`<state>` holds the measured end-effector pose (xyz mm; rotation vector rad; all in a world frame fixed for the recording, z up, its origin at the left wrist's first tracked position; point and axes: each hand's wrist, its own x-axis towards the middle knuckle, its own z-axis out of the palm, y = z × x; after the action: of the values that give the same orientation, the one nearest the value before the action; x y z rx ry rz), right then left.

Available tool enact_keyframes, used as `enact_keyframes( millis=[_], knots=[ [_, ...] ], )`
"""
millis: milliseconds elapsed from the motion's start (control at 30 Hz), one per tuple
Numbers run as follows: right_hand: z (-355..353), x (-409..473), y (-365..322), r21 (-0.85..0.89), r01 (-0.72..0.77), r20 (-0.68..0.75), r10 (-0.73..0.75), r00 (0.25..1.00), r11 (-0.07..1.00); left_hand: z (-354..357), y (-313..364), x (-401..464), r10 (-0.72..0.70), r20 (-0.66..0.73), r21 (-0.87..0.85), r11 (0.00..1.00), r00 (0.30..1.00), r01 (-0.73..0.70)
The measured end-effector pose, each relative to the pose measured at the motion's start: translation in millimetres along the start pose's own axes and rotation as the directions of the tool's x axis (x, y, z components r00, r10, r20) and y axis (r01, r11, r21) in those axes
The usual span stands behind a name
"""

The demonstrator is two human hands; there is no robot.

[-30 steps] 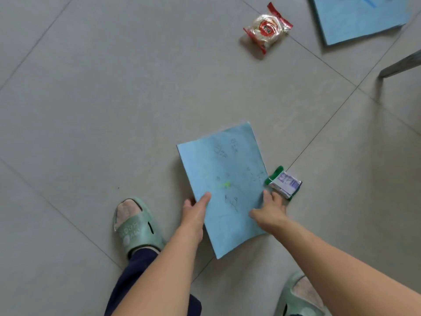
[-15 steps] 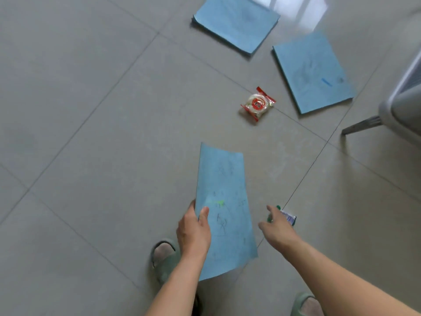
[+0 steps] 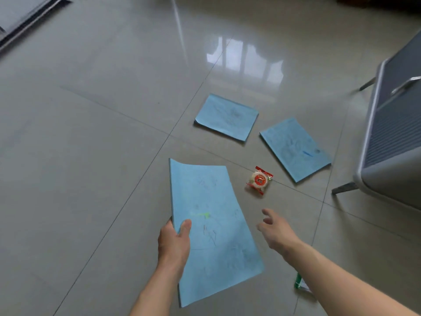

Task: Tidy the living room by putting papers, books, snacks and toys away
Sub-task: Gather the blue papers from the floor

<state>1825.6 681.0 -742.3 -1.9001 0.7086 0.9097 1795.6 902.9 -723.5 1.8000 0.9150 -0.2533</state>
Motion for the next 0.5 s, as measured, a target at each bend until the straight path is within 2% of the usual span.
enact_keyframes(
  millis=[300, 500],
  knots=[
    [-39, 54, -88, 0.108, 0.017, -0.062, -0.010, 0.998, 0.994, 16, 95, 69, -0.027, 0.097, -0.019, 0.999, 0.995, 0.029],
    [-73, 104, -146, 0.056, -0.036, -0.078, 0.040, 0.996, 0.998, 48, 159, 133, -0.068, 0.168, 0.015, 0.998, 0.983, 0.066]
  ],
)
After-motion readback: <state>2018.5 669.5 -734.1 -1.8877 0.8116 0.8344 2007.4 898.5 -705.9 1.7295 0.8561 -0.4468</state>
